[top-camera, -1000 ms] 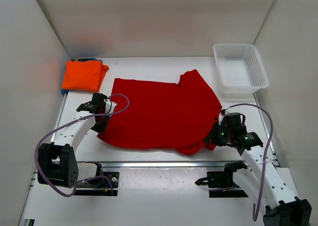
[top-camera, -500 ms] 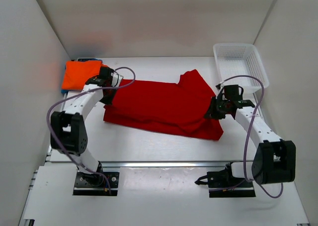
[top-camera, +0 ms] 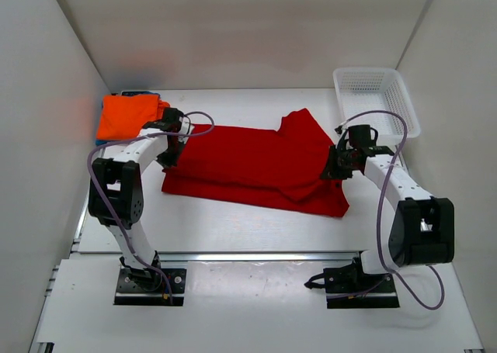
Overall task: Fold and stack the t-shirts
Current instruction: Fold the flattened tshirt in 1/3 of the way
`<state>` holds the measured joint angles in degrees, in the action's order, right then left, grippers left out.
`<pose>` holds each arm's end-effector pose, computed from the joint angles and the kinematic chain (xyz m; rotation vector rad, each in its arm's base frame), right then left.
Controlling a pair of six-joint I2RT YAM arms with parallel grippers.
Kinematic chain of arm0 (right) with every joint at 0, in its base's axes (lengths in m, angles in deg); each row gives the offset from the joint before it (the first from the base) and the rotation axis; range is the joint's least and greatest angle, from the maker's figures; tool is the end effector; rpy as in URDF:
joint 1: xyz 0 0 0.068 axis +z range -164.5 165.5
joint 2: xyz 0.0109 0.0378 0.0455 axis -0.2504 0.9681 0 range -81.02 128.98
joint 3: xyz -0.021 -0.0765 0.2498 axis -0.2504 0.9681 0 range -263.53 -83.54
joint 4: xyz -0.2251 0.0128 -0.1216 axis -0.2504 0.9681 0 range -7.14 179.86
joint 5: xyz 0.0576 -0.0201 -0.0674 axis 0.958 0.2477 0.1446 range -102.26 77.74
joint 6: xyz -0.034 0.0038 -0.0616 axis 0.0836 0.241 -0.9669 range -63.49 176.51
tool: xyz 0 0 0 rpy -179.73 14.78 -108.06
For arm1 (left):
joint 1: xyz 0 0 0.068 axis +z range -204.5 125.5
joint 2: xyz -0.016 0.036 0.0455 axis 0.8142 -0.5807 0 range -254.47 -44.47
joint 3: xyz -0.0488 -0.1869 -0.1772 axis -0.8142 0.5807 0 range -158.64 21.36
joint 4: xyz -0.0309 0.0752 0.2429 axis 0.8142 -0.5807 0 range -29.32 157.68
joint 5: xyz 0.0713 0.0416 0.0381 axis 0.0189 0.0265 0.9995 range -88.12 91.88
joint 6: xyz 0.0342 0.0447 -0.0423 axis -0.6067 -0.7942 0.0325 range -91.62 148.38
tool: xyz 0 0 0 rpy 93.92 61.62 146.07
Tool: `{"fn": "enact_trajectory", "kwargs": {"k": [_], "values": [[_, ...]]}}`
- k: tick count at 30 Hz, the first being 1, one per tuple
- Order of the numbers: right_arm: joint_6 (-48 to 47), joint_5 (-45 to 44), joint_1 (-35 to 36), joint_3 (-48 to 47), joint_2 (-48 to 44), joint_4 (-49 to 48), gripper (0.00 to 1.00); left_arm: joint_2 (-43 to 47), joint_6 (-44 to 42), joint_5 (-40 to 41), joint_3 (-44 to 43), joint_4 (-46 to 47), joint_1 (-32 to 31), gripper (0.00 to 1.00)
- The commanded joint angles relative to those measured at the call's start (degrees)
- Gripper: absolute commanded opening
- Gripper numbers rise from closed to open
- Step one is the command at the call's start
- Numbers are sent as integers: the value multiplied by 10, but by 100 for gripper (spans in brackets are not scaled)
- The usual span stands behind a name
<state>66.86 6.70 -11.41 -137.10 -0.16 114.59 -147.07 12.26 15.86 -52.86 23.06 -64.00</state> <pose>0.2847 0.0340 0.1965 0.0445 2.5996 0.5151 0.3498 -0.0443 0.1751 0.5785 2.7780 0.3717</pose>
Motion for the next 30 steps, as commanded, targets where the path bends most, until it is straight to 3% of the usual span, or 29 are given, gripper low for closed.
{"fn": "enact_trajectory", "kwargs": {"k": [1, 7, 9, 15, 18, 23, 30], "values": [[-24, -23, 6, -44, 20, -4, 0, 7, -6, 32, -12, 12, 6, 0], [-15, -11, 22, -45, -34, 49, 0, 71, -3, 5, -3, -33, 17, 0], [-1, -17, 31, -20, -78, 85, 0, 107, -11, -18, 11, -98, 17, 0], [97, 3, 67, 81, -278, 188, 0, 227, -39, -58, 178, -189, 13, 0], [143, 9, 96, 122, -336, 209, 0, 237, -31, -87, 239, -207, 6, 0], [138, 4, 119, 126, -344, 252, 0, 240, -24, -96, 258, -213, 8, 0], [66, 31, 41, 93, -302, 218, 0, 220, -37, -64, 227, -188, 16, 0]]}}
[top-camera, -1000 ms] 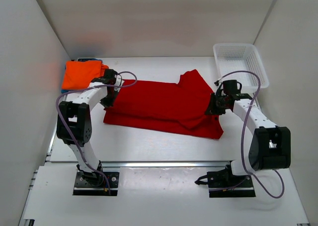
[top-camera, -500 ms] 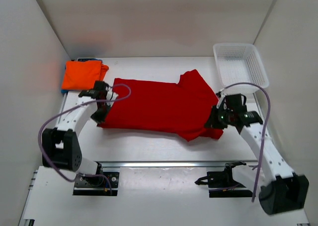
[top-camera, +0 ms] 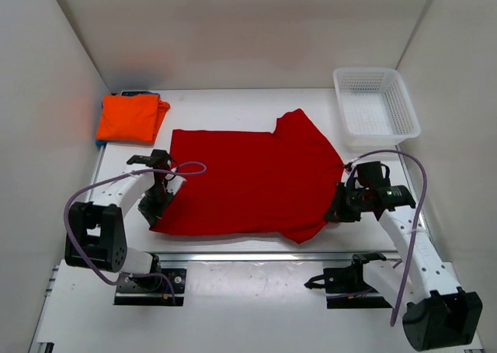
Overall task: Fold and stack the t-shirts
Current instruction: Fold the flattened tshirt in 1/3 of the way
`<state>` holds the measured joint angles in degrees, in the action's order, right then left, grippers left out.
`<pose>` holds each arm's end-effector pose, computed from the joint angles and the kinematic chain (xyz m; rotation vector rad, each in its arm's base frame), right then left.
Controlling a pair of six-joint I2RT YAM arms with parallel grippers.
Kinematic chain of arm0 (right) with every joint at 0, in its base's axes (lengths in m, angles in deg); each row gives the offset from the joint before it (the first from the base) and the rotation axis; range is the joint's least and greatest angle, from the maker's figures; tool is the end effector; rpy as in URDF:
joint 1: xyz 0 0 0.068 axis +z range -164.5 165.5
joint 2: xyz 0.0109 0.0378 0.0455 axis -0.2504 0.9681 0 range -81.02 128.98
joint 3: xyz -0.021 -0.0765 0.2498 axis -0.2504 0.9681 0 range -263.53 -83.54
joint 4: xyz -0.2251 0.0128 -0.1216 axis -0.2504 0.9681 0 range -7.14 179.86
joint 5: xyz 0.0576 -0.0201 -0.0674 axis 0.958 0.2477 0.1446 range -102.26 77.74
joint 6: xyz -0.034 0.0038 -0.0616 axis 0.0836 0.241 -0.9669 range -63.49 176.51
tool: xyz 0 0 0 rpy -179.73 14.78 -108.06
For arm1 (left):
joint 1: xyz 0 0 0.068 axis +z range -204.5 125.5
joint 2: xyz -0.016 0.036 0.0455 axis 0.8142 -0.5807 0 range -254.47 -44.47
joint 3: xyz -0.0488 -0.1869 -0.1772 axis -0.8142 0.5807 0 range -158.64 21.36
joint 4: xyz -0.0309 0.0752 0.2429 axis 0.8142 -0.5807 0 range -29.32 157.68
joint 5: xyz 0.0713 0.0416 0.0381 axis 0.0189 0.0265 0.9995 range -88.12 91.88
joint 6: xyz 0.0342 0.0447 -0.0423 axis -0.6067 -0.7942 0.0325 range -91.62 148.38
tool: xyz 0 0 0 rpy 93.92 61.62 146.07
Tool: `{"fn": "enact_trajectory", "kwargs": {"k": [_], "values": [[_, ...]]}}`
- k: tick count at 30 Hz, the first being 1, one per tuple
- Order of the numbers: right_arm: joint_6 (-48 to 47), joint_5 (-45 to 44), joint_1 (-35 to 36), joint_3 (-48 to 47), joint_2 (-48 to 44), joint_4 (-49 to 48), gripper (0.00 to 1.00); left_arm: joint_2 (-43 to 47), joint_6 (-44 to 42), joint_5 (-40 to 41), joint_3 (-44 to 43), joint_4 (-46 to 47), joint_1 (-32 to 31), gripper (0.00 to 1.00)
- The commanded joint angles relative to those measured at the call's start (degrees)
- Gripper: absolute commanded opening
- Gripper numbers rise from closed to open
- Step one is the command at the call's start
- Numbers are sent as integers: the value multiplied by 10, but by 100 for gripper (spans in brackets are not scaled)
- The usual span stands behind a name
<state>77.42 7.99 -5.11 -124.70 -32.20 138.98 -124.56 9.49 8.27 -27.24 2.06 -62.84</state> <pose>0.1499 0.0449 0.2165 0.1605 2.7203 0.6353 0.1946 -0.0220 0.1585 -0.7173 -2.9171 -0.1497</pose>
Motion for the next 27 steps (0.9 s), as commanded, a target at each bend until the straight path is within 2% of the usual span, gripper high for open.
{"fn": "enact_trajectory", "kwargs": {"k": [1, 8, 15, 21, 27], "values": [[-46, 20, -34, -39, 42, -36, 0, -18, -11, 14, -36, 23, 6, 0], [-105, 7, -50, -116, 188, -137, 0, -114, -18, 25, -154, 47, 24, 0], [-156, -5, -34, -211, 340, -162, 0, -212, -11, 21, -262, 56, 43, 0], [-168, 0, -51, -253, 415, -173, 0, -272, -5, 28, -303, 68, 46, 0], [-170, 3, -61, -270, 441, -175, 0, -305, -5, 32, -344, 67, 43, 0]]}}
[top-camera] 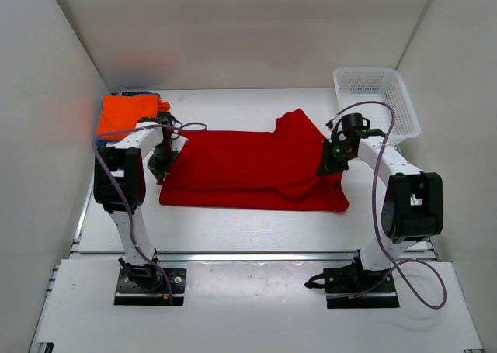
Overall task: Fold and stack the t-shirts
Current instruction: Fold the flattened tshirt in 1/3 of the way
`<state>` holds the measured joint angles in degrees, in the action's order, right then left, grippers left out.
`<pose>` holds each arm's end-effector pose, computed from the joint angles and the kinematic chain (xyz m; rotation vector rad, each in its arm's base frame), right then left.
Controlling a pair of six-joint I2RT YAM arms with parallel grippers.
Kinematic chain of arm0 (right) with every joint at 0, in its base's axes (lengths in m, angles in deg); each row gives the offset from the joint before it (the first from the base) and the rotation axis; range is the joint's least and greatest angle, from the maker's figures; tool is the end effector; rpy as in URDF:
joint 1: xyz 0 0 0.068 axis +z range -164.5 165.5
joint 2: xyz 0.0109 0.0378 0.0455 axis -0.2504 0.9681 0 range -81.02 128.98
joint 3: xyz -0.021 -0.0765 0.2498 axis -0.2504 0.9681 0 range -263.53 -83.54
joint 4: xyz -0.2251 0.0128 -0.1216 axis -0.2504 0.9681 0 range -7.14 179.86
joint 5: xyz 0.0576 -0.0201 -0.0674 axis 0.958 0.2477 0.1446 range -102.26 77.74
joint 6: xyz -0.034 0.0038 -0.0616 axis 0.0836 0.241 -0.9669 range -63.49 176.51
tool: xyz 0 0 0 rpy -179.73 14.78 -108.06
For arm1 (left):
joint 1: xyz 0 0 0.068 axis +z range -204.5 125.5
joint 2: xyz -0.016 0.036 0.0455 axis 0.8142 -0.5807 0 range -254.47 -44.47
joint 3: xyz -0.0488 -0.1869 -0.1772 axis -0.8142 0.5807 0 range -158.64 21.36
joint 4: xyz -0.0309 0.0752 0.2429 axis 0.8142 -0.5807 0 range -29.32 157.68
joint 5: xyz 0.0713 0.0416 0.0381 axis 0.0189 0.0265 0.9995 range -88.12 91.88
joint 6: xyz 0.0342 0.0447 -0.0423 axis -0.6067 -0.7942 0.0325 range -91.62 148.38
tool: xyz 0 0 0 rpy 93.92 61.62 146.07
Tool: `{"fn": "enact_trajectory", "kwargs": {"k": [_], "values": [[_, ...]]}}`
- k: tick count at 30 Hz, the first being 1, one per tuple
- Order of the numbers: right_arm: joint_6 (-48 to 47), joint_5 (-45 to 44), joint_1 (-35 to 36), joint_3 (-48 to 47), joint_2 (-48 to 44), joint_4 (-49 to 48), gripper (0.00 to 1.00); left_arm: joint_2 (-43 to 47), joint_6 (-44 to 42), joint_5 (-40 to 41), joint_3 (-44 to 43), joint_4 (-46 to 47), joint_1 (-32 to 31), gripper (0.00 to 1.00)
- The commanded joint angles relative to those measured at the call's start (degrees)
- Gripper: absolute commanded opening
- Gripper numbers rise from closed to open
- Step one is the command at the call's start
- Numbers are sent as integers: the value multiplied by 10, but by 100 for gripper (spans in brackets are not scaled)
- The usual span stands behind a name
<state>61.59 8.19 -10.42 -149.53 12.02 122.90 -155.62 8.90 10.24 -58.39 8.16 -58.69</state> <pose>0.3214 0.0430 0.1927 -0.0759 2.7246 0.5340 0.3444 -0.0167 0.1449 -0.6373 -3.0320 -0.2210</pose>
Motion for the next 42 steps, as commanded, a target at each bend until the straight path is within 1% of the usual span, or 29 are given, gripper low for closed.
{"fn": "enact_trajectory", "kwargs": {"k": [1, 7, 10, 11, 13, 15, 16, 17, 18, 19, 20, 21, 23, 25, 27, 28, 29, 30, 33, 34, 37, 38, 40, 42], "values": [[-13, 4, -7, -22, 0, -15, 0, 3, -1, 13, -32, 6, 0, 0], [-11, 6, -7, -19, 12, -21, 0, 2, -1, 25, -33, 11, -1, 0], [-7, 6, -8, -31, 22, -23, 0, 1, 6, 39, -38, 13, -1, 2], [-9, 1, -12, -35, 27, -22, 5, 1, 11, 37, -42, 13, 0, 4], [-2, 5, -13, -46, 34, -20, 16, 8, 20, 36, -51, 12, 1, 21], [8, -2, -22, -58, 42, -23, 19, 18, 29, 27, -67, 15, -2, 34], [12, -8, -27, -70, 45, -21, 23, 25, 33, 18, -79, 19, -3, 41], [14, -13, -32, -76, 47, -20, 25, 31, 35, 13, -92, 22, -4, 49], [18, -17, -37, -85, 52, -16, 25, 40, 44, 11, -97, 31, -4, 54], [19, -18, -36, -98, 52, -14, 25, 44, 42, 10, -108, 30, -4, 67], [24, -22, -38, -106, 51, -8, 27, 52, 47, 9, -116, 40, -2, 95], [23, -23, -37, -108, 47, -10, 28, 55, 44, 16, -121, 42, -4, 99], [26, -20, -36, -117, 31, -7, 32, 59, 38, 23, -125, 35, -3, 99], [30, -13, -38, -104, 8, 2, 36, 68, 40, 37, -111, 31, 2, 99], [38, -11, -40, -71, -41, 0, 39, 90, 33, 35, -70, 24, 8, 97], [42, -11, -56, -37, -57, -1, 41, 107, 32, 21, -40, 18, 9, 95], [52, -13, -60, 2, -88, -4, 41, 118, 28, 11, -24, 17, 11, 92], [54, -22, -67, 22, -119, -6, 42, 138, 27, -2, 6, 11, 8, 88], [59, -34, -83, 131, -169, 0, 44, 163, 39, -63, 71, 1, 6, 85], [56, -35, -83, 143, -183, 1, 46, 162, 51, -69, 88, 5, 5, 84], [66, -37, -73, 198, -195, 11, 49, 146, 70, -82, 116, 7, 10, 84], [71, -38, -76, 208, -197, 8, 51, 143, 74, -99, 119, 15, 12, 85], [80, -36, -87, 237, -202, -10, 53, 126, 84, -105, 122, 23, 11, 88], [93, -33, -100, 253, -200, -25, 55, 111, 97, -114, 115, 27, 11, 87]]}}
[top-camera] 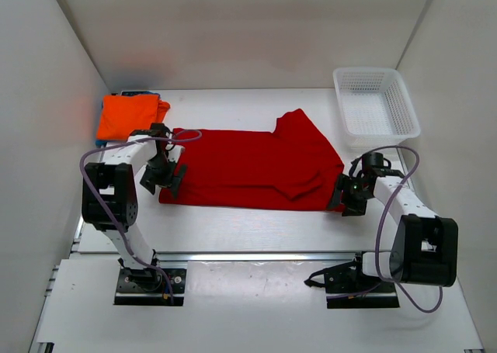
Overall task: Fold and stack the t-shirts
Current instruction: Fold the flattened tshirt in 1/3 of the way
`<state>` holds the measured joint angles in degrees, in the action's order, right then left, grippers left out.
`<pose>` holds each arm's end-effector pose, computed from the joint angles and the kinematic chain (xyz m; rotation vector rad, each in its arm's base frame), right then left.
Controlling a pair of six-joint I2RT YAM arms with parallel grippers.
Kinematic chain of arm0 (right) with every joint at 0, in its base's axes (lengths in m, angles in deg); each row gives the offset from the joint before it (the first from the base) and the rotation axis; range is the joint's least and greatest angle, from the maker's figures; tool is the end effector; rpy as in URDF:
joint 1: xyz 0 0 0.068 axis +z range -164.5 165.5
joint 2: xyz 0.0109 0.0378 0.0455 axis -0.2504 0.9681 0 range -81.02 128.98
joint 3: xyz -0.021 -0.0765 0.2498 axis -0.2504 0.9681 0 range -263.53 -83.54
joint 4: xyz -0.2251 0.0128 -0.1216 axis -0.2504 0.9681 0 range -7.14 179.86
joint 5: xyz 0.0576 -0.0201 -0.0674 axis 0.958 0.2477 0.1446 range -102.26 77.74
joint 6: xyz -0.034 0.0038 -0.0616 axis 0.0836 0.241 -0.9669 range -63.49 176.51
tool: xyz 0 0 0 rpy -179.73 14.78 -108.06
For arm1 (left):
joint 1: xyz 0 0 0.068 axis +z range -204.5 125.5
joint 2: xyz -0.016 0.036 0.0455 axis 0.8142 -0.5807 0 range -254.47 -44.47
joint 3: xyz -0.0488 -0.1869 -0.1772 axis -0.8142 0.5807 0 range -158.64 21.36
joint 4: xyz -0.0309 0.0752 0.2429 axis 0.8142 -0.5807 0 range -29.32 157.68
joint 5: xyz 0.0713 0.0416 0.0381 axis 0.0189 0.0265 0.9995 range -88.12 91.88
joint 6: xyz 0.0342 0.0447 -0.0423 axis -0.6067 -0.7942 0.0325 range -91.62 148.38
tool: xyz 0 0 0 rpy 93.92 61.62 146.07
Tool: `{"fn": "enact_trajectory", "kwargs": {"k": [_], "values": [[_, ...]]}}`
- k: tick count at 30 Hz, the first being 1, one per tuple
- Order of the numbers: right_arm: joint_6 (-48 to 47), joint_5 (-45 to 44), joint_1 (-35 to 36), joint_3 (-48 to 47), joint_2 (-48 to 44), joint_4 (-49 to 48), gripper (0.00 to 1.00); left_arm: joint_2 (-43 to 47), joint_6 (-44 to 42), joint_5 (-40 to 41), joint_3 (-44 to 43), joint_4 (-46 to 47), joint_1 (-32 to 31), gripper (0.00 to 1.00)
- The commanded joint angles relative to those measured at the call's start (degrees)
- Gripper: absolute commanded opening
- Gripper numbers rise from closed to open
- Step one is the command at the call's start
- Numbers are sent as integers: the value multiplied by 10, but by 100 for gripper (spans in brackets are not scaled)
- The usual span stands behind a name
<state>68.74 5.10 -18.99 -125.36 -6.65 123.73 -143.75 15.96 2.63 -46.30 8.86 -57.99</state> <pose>0.2234 -0.0004 0.1552 0.3502 2.8175 0.4604 0.2946 -0.0171 0.1571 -0.4337 -3.1025 -0.0194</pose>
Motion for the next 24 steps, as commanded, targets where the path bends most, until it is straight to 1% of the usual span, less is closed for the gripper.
{"fn": "enact_trajectory", "kwargs": {"k": [1, 4, 6, 7, 9, 10, 13, 14, 15, 16, 17, 18, 19, 22, 24], "values": [[30, -2, -19, 25, -11, -39, 56, -14, 29, -39, -7, 20, 1, 88], [33, -3, -31, 36, -10, -61, 60, -26, 33, -29, 2, 28, 1, 87], [41, 4, -31, 43, -4, -76, 61, -31, 33, -32, 19, 33, 1, 83], [47, 10, -35, 46, 2, -91, 61, -31, 36, -40, 19, 37, 1, 77], [60, 16, -39, 53, 9, -118, 61, -38, 36, -40, 31, 42, 0, 58], [67, 19, -39, 56, 10, -123, 60, -35, 44, -38, 31, 46, 1, 55], [77, 17, -49, 63, 6, -148, 56, -50, 43, -38, 37, 54, 1, 37], [77, 21, -59, 71, 1, -158, 51, -55, 43, -40, 35, 55, 0, 26], [82, 26, -67, 70, -3, -160, 40, -56, 46, -33, 33, 57, 1, 13], [81, 28, -70, 75, 2, -169, 23, -61, 42, -25, 31, 58, 0, 10], [82, 30, -78, 80, -2, -169, 13, -60, 43, -22, 32, 61, -1, 6], [82, 37, -86, 83, 6, -173, 0, -64, 43, -17, 31, 63, 1, 2], [81, 46, -90, 85, 3, -168, 0, -63, 40, -16, 27, 56, 1, 0], [80, 38, -92, 82, -12, -130, 0, -44, 24, -8, 27, 43, 2, 0], [81, 24, -95, 69, -42, -78, 0, -20, 8, 12, 31, 30, 2, 0]]}}
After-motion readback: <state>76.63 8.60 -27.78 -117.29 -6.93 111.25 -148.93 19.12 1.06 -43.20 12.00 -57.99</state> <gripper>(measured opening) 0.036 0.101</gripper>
